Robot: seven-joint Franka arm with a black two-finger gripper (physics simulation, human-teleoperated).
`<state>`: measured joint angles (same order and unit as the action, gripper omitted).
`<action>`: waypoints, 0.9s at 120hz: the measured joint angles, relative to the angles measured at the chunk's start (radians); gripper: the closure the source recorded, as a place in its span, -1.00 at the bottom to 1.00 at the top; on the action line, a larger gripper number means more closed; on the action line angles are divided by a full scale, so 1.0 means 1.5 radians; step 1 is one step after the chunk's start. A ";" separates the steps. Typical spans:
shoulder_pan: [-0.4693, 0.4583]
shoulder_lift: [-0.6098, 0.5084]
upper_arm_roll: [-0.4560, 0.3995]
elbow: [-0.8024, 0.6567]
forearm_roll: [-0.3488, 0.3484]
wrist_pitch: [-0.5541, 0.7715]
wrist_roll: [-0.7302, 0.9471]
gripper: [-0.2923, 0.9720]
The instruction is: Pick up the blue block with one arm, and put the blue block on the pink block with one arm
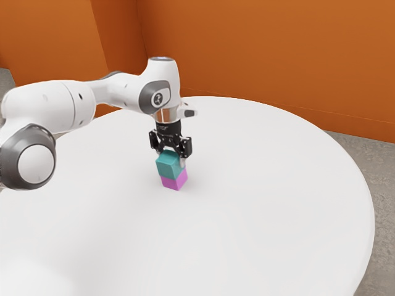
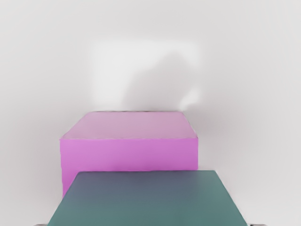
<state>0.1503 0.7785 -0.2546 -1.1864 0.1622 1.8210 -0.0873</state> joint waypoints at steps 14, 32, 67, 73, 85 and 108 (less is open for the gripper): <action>0.000 0.001 0.000 0.003 -0.002 0.003 0.005 -0.44; 0.000 -0.005 0.001 0.009 -0.003 0.002 0.012 -0.49; 0.000 -0.075 0.002 0.021 -0.005 -0.037 0.022 -0.52; 0.000 -0.093 0.002 0.020 -0.006 -0.051 0.023 -0.53; -0.001 -0.108 0.002 0.017 -0.016 -0.074 0.024 -0.53; -0.001 -0.112 0.002 0.017 -0.041 -0.095 0.021 -0.54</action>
<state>0.1489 0.6099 -0.2514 -1.1605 0.1004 1.6789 -0.0558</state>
